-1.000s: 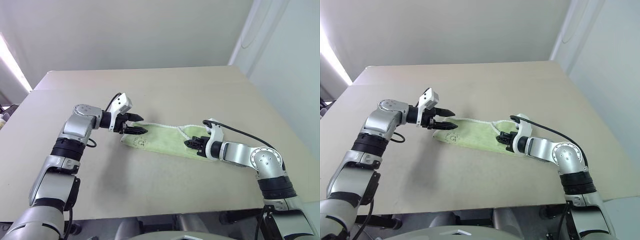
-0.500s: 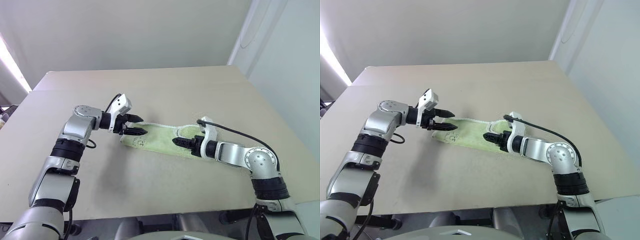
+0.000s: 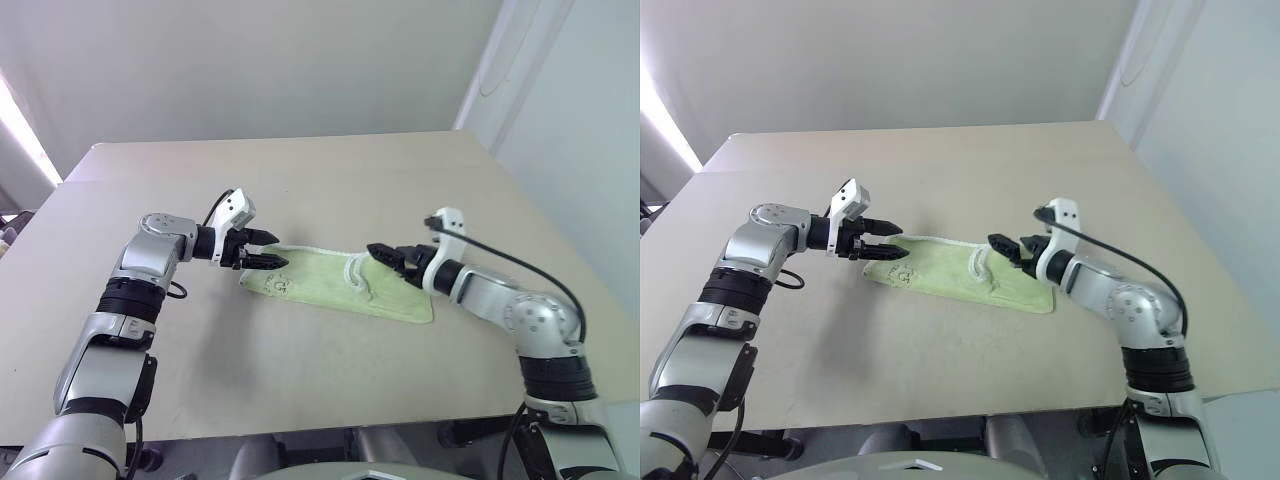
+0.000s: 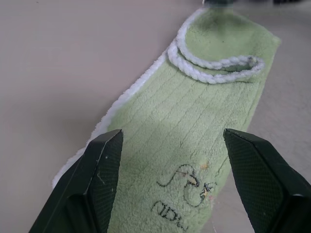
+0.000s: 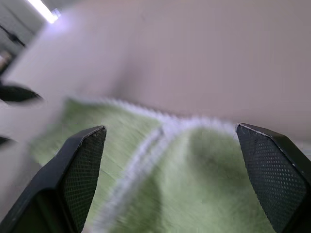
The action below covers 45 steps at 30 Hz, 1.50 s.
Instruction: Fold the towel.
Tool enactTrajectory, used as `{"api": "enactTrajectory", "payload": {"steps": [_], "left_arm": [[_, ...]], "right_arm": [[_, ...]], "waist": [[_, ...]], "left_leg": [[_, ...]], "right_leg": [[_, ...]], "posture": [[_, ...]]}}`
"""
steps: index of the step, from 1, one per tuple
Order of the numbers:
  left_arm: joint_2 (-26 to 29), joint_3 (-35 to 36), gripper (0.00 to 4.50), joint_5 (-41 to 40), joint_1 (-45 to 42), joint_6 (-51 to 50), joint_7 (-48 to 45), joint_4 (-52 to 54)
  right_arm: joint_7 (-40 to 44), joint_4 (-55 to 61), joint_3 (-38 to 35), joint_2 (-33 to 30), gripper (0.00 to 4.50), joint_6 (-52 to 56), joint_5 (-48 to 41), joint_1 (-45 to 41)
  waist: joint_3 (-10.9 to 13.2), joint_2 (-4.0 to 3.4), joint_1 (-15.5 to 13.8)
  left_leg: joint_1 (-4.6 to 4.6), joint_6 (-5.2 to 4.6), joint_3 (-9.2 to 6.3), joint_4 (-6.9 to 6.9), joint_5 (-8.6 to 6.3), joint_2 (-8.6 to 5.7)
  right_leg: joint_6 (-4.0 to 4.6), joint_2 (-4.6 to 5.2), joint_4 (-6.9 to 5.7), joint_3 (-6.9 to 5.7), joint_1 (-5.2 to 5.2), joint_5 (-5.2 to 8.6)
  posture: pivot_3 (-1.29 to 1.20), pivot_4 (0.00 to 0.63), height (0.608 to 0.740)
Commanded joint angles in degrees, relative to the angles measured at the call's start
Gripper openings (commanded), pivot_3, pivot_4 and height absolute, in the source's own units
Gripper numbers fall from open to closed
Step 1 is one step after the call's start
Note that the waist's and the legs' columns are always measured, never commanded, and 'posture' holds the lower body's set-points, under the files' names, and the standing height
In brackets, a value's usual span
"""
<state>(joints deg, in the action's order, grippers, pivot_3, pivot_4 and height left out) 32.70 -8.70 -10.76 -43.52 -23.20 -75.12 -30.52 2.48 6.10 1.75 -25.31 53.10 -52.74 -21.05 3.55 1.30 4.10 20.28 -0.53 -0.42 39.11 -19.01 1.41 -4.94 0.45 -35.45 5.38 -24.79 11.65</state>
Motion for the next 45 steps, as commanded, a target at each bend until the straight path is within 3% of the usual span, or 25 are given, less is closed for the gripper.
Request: {"api": "enactTrajectory", "payload": {"steps": [1,6,11,15,20,22,24,32,45], "left_arm": [[1.92,1.80,3.48,-0.40,-0.36,0.35,0.10,0.41],[3.01,2.23,3.48,-0.40,0.31,0.41,0.64,0.55],[3.24,2.33,3.48,-0.56,0.85,0.14,0.66,1.24],[3.62,2.51,3.48,-0.73,0.63,-0.76,0.42,0.86],[7.29,0.88,3.48,1.33,-0.93,-3.12,-2.26,-4.39],[7.94,1.20,3.95,0.65,-2.08,-5.32,-3.51,-6.26],[7.86,2.57,4.44,-0.91,-4.13,-9.57,-4.00,-8.58],[3.43,3.07,4.44,0.16,-12.66,-24.48,0.09,-24.66],[-3.46,0.33,4.44,4.35,-14.28,-29.28,1.73,-33.98]], "right_arm": [[2.58,-0.70,6.78,0.95,4.45,-3.46,10.38,-1.09],[4.09,-2.72,15.30,1.42,4.45,-9.24,25.00,0.79],[7.00,-1.74,16.79,1.23,4.45,-11.52,32.00,1.50],[9.50,1.93,12.30,2.01,4.45,-10.01,30.65,1.33],[10.73,9.84,-3.44,5.87,4.45,-6.24,18.12,-0.98],[10.41,11.20,-6.44,6.72,4.50,-4.43,15.55,-1.63],[9.85,12.11,-7.84,7.15,4.50,-2.77,14.53,-2.05],[7.07,12.25,-11.80,9.44,4.50,3.76,10.22,-1.25],[3.91,11.94,-15.96,10.65,4.50,6.25,8.40,-0.70]], "waist": [[0.00,0.00,0.00],[-0.04,0.05,-0.05],[-0.07,0.10,-0.05],[-0.07,0.10,-0.09],[-0.04,0.06,0.06],[-0.05,0.07,-0.04],[-0.05,0.08,-0.27],[-0.07,0.09,0.00],[-0.11,0.03,-0.18]], "left_leg": [[-0.01,0.00,0.00,0.00,0.00,0.00],[-0.09,0.00,0.00,0.06,0.00,-0.02],[-0.17,0.01,0.00,0.11,0.00,-0.04],[-0.31,0.01,-0.02,0.11,0.00,-0.04],[-0.28,0.01,-0.04,0.10,0.00,-0.04],[-0.28,0.01,-0.07,0.10,0.00,-0.04],[-0.27,0.01,-0.13,0.10,0.00,-0.04],[-0.21,0.01,-0.17,0.09,0.00,-0.10],[-0.14,0.01,-0.18,0.06,0.00,-0.15]], "right_leg": [[0.00,0.00,0.00,0.00,0.00,0.00],[0.00,0.02,0.02,0.00,-0.02,0.00],[0.07,0.03,-0.04,0.00,0.02,0.04],[0.08,0.02,-0.12,0.00,0.03,0.05],[-0.03,0.01,-0.12,0.00,-0.01,-0.05],[-0.04,0.00,-0.13,-0.01,-0.02,-0.05],[-0.04,0.00,-0.12,-0.09,-0.01,-0.03],[-0.03,0.06,-0.09,-0.13,-0.01,-0.08],[-0.04,0.07,-0.42,-0.09,0.03,0.02]], "posture": [[0.00,0.000,0.712],[0.00,0.000,0.712],[0.00,0.000,0.712],[0.00,0.000,0.712],[0.00,0.000,0.712],[0.00,0.000,0.712],[0.00,0.000,0.712],[0.00,0.000,0.712],[0.00,0.000,0.712]]}}
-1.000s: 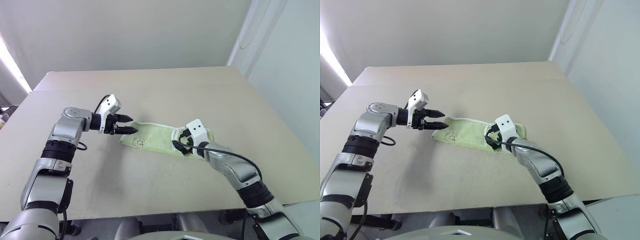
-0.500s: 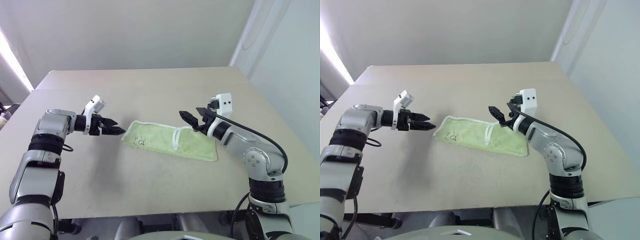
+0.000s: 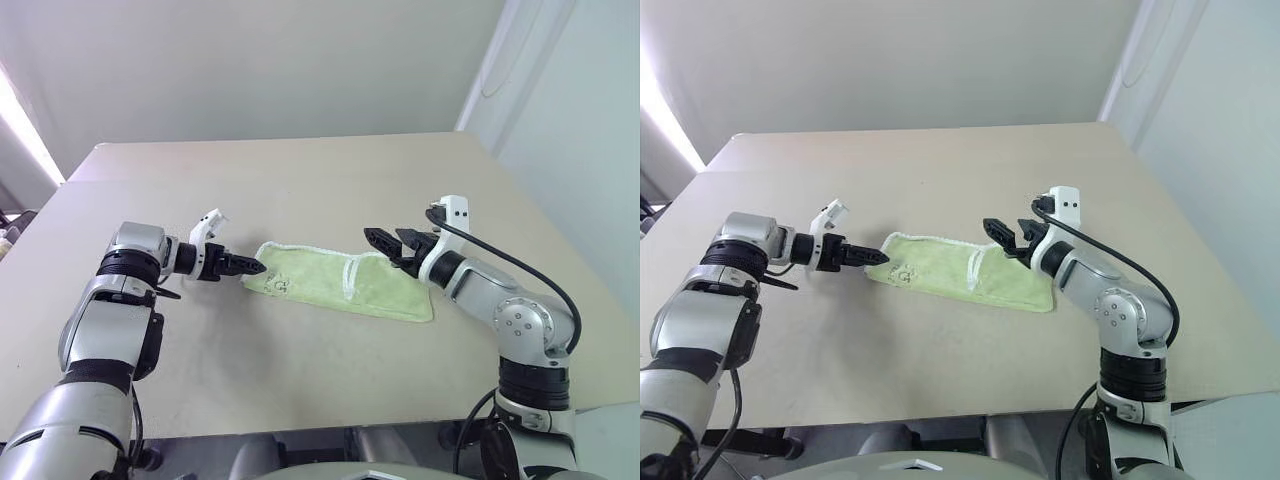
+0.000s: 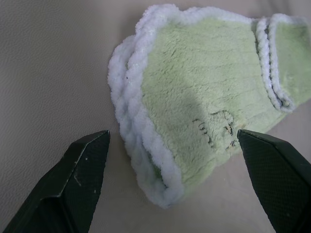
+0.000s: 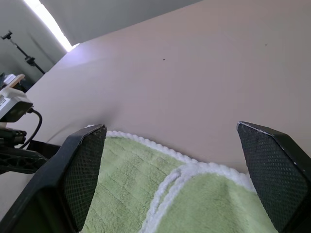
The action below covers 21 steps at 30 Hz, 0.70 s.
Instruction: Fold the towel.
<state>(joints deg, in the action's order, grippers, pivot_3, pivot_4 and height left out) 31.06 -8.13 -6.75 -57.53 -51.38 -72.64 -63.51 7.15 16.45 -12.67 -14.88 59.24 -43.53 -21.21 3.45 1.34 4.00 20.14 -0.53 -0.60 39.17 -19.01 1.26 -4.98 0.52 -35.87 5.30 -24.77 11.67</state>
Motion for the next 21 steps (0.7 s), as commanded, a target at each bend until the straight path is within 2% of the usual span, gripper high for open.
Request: {"api": "enactTrajectory", "payload": {"steps": [1,2,5,16,21], "left_arm": [[-2.30,-0.64,4.44,0.29,-0.14,-1.31,-1.92,-0.34],[-2.83,-1.23,4.44,0.59,0.22,-1.03,-2.38,0.29],[-3.23,-1.47,3.88,0.31,0.92,-0.96,-4.73,1.86],[-0.96,-0.07,0.04,-0.43,-0.70,-2.88,-8.06,2.25],[0.76,-1.16,0.04,-0.23,-0.64,-3.48,-10.25,3.86]], "right_arm": [[-0.99,1.65,-1.64,0.18,4.50,0.21,-0.77,-0.46],[-1.15,1.67,-1.66,0.06,4.50,0.36,-0.70,-0.37],[-1.57,1.71,-1.56,-0.26,4.50,0.70,-0.35,0.02],[-0.15,2.80,-0.58,-3.06,4.50,0.76,0.86,2.32],[3.52,4.04,0.33,-6.01,4.50,0.28,0.91,3.62]], "waist": [[-0.04,-0.06,-0.09],[-0.06,-0.09,-0.10],[-0.07,-0.12,-0.10],[-0.06,-0.12,0.14],[-0.06,-0.12,0.11]], "left_leg": [[-0.04,0.00,0.00,0.00,0.00,-0.01],[-0.11,0.00,0.00,0.01,0.00,-0.03],[-0.12,0.00,0.00,0.01,0.00,-0.10],[0.11,0.00,-0.02,0.00,0.00,-0.12],[0.08,0.00,-0.02,0.01,0.00,-0.12]], "right_leg": [[0.03,0.02,-0.02,0.00,0.04,0.07],[0.05,0.03,-0.03,0.00,0.05,0.08],[0.05,0.07,-0.02,0.03,0.08,0.09],[-0.01,0.06,-0.07,0.06,-0.16,-0.04],[-0.04,0.05,-0.12,0.06,-0.16,0.12]], "posture": [[0.00,0.000,0.712],[0.00,0.000,0.712],[0.00,0.000,0.712],[0.00,0.000,0.712],[0.00,0.000,0.712]]}}
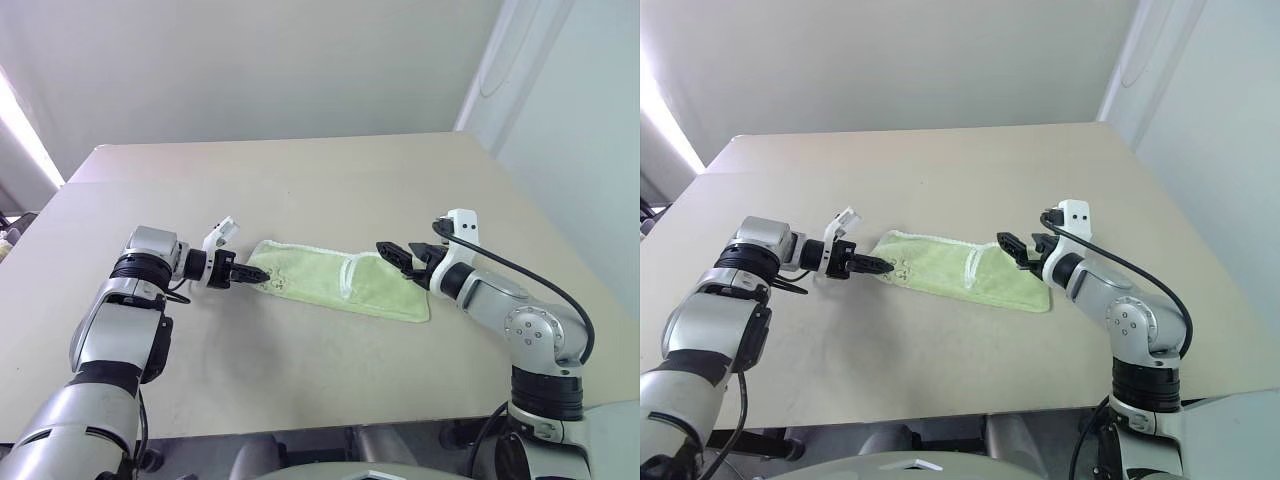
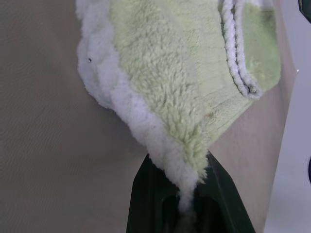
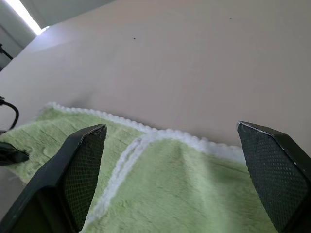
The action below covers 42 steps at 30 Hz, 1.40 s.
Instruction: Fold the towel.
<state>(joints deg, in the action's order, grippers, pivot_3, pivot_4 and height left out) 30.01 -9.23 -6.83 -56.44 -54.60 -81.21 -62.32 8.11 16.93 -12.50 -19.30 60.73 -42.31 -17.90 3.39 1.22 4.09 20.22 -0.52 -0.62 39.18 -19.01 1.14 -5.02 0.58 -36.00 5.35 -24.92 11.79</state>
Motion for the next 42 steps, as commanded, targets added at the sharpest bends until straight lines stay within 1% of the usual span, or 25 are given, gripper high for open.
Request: {"api": "enactTrajectory", "payload": {"steps": [1,6,10,14,17,19,20,23,25,27,29,31,35,38,42], "left_arm": [[2.37,-0.65,0.04,0.10,-1.47,-0.51,-2.20,3.59],[6.42,-2.79,0.04,0.74,0.05,-1.94,-3.72,8.10],[12.02,-5.15,0.04,0.73,2.89,-4.14,-6.23,14.57],[19.39,-6.25,0.04,-0.58,6.93,-5.40,-9.53,22.88],[21.67,-5.56,0.04,-0.85,6.20,-2.90,-10.16,23.85],[20.61,-6.25,0.04,-0.16,4.37,-1.12,-9.66,22.48],[19.23,-7.08,0.04,0.20,3.59,0.35,-9.66,22.67],[15.94,-10.77,0.04,2.24,2.77,3.82,-9.80,24.02],[14.67,-12.53,0.04,3.10,2.49,4.70,-10.18,23.93],[13.97,-13.91,0.04,1.14,2.27,5.41,-11.01,24.77],[12.45,-15.60,0.04,0.85,1.10,6.15,-11.29,24.86],[10.31,-16.99,0.04,-0.84,-1.73,6.40,-11.29,25.14],[6.93,-17.83,0.04,-1.69,-6.05,7.13,-11.29,22.63],[6.10,-21.30,0.04,-4.54,-7.27,6.31,-11.29,23.94],[4.28,-25.61,0.04,-6.39,-8.11,6.68,-11.29,23.18]], "right_arm": [[3.76,4.32,0.19,-2.49,4.50,-1.04,-0.72,0.80],[10.63,8.31,1.28,-7.77,4.50,-0.91,-2.05,4.25],[12.61,8.39,1.54,-9.63,4.50,-0.98,-1.56,5.69],[14.22,8.70,2.79,-10.97,4.50,-1.33,-0.65,6.98],[14.51,7.85,4.36,-11.27,4.50,-1.76,0.69,6.94],[15.30,7.87,4.98,-10.77,4.50,-2.24,0.51,6.25],[16.02,8.38,5.81,-10.84,4.50,-2.86,0.68,5.75],[17.95,9.57,9.01,-12.09,4.50,-8.14,4.75,5.03],[19.30,9.97,9.63,-12.37,4.50,-10.01,5.52,5.04],[20.89,10.66,10.19,-12.93,4.50,-11.68,6.16,5.23],[22.62,11.39,11.64,-14.44,4.50,-14.21,8.44,5.90],[23.81,11.48,12.82,-16.35,4.50,-14.44,9.88,6.83],[23.75,11.40,13.84,-17.08,4.50,-14.70,11.73,8.28],[22.73,12.33,13.58,-16.36,4.50,-14.47,12.23,9.14],[20.51,12.35,13.16,-15.69,4.50,-14.15,13.69,10.47]], "waist": [[0.00,0.00,0.02],[0.01,0.00,0.06],[0.02,0.00,0.21],[0.04,0.01,0.10],[0.05,0.07,-0.16],[0.05,0.07,-0.45],[0.05,0.08,-0.62],[0.05,0.07,-0.83],[0.05,0.08,-0.75],[0.06,0.08,-0.24],[0.06,0.08,-0.11],[0.08,0.12,-0.26],[0.11,0.22,-0.79],[0.11,0.20,-0.20],[0.12,0.20,-0.13]], "left_leg": [[0.00,0.00,0.00,0.00,0.00,0.00],[0.02,0.00,0.00,-0.01,0.00,0.00],[0.00,0.00,0.00,-0.01,0.00,0.01],[-0.17,0.00,0.01,-0.01,0.00,0.02],[-0.28,0.00,0.01,0.01,0.00,0.02],[-0.28,0.00,0.02,0.01,0.00,-0.01],[-0.25,0.00,0.01,0.03,0.00,-0.02],[-0.25,0.00,0.02,0.07,0.00,-0.09],[-0.24,0.00,0.03,0.06,0.00,-0.09],[-0.17,0.00,0.02,0.05,0.00,-0.08],[0.05,0.00,0.02,0.04,0.00,-0.08],[0.04,0.00,0.01,0.04,0.00,-0.08],[0.08,0.00,0.02,0.11,0.00,-0.13],[0.09,0.00,0.09,0.08,0.00,-0.15],[0.07,0.00,0.08,0.05,0.00,-0.14]], "right_leg": [[0.01,0.00,0.00,0.00,0.00,0.00],[0.01,0.00,0.02,0.01,-0.01,0.03],[0.06,-0.02,-0.03,0.02,0.00,0.07],[0.16,-0.02,-0.09,0.03,-0.04,0.13],[0.20,-0.01,-0.07,0.03,-0.07,0.15],[0.19,0.03,-0.04,0.03,-0.05,0.17],[0.18,0.04,-0.02,0.03,-0.05,0.17],[0.16,0.08,0.00,0.04,-0.01,0.18],[0.15,0.06,0.01,0.05,-0.01,0.19],[0.12,0.03,-0.01,0.05,-0.09,0.20],[0.11,0.03,-0.05,0.07,-0.27,0.18],[0.10,0.03,-0.06,0.07,-0.30,0.19],[0.11,0.06,-0.02,0.10,-0.30,0.20],[0.11,0.05,-0.04,0.21,-0.27,0.20],[0.10,0.01,-0.11,0.24,-0.26,0.21]], "posture": [[0.00,0.000,0.712],[0.00,0.000,0.712],[0.00,0.000,0.712],[0.00,0.000,0.712],[0.00,0.000,0.712],[0.00,0.000,0.712],[0.00,0.000,0.712],[0.00,0.000,0.712],[0.00,0.000,0.712],[0.00,0.000,0.712],[0.00,0.000,0.712],[0.00,0.000,0.712],[0.00,0.000,0.712],[0.00,0.000,0.712],[0.00,0.000,0.712]]}}
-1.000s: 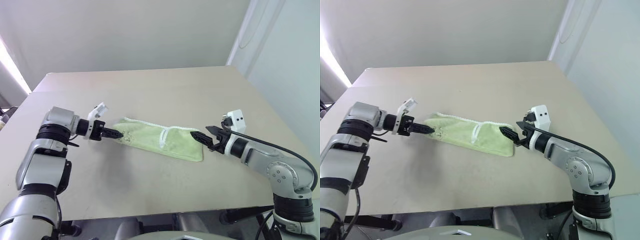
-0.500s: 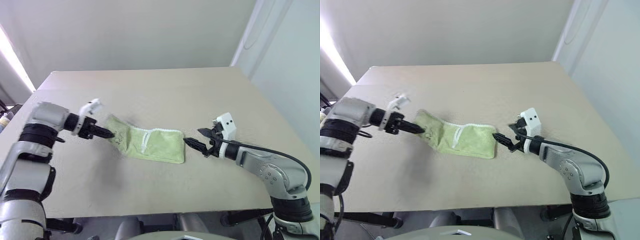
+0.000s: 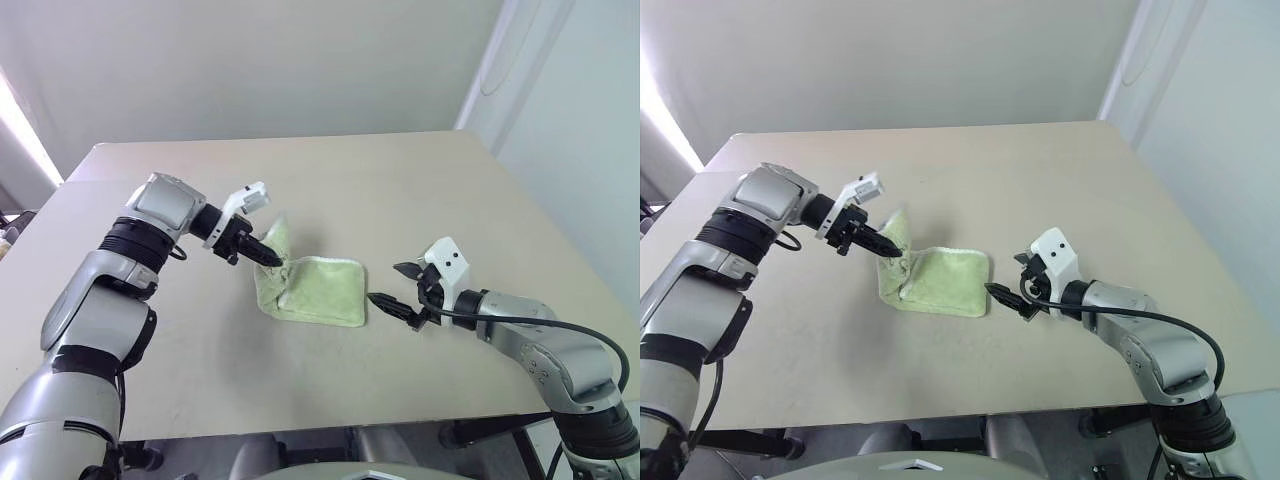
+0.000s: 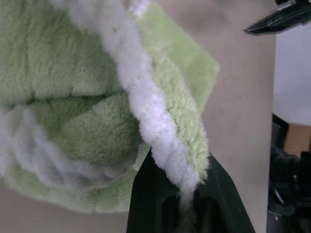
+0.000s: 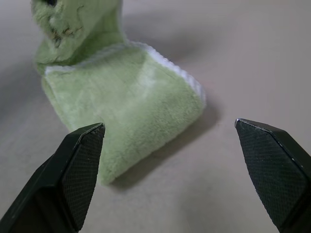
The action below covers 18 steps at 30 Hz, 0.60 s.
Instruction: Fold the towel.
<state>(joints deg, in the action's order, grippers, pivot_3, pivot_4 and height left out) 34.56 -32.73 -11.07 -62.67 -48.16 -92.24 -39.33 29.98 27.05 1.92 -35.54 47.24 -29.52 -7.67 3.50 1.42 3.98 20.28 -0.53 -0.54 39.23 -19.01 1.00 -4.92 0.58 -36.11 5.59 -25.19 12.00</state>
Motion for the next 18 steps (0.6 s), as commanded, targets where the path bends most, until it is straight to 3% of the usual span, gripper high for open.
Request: {"api": "enactTrajectory", "payload": {"steps": [1,10,18], "left_arm": [[-0.84,-2.82,0.04,-2.79,-2.04,0.32,-0.26,0.09],[-8.87,-4.52,0.04,-2.13,-3.67,0.71,-0.26,-3.82],[-13.11,-1.61,0.04,0.87,-3.19,2.14,1.50,-5.54]], "right_arm": [[-1.65,2.48,-1.48,0.73,4.50,-0.69,0.90,0.63],[-3.92,5.39,-3.85,1.06,4.50,0.48,0.31,3.74],[-5.61,6.80,-4.40,1.77,4.50,1.15,0.46,5.38]], "waist": [[0.00,0.00,-0.02],[0.00,0.01,-0.15],[0.00,0.01,-0.10]], "left_leg": [[0.00,0.00,0.00,0.01,0.00,0.00],[0.02,0.00,0.00,0.04,0.00,-0.03],[0.00,0.00,0.00,0.03,0.00,-0.03]], "right_leg": [[0.00,0.00,-0.01,0.00,0.00,0.00],[0.00,0.02,0.05,0.02,0.00,0.00],[0.01,-0.02,-0.01,0.06,0.09,0.00]], "posture": [[0.00,0.000,0.712],[0.00,0.000,0.712],[0.00,0.000,0.712]]}}
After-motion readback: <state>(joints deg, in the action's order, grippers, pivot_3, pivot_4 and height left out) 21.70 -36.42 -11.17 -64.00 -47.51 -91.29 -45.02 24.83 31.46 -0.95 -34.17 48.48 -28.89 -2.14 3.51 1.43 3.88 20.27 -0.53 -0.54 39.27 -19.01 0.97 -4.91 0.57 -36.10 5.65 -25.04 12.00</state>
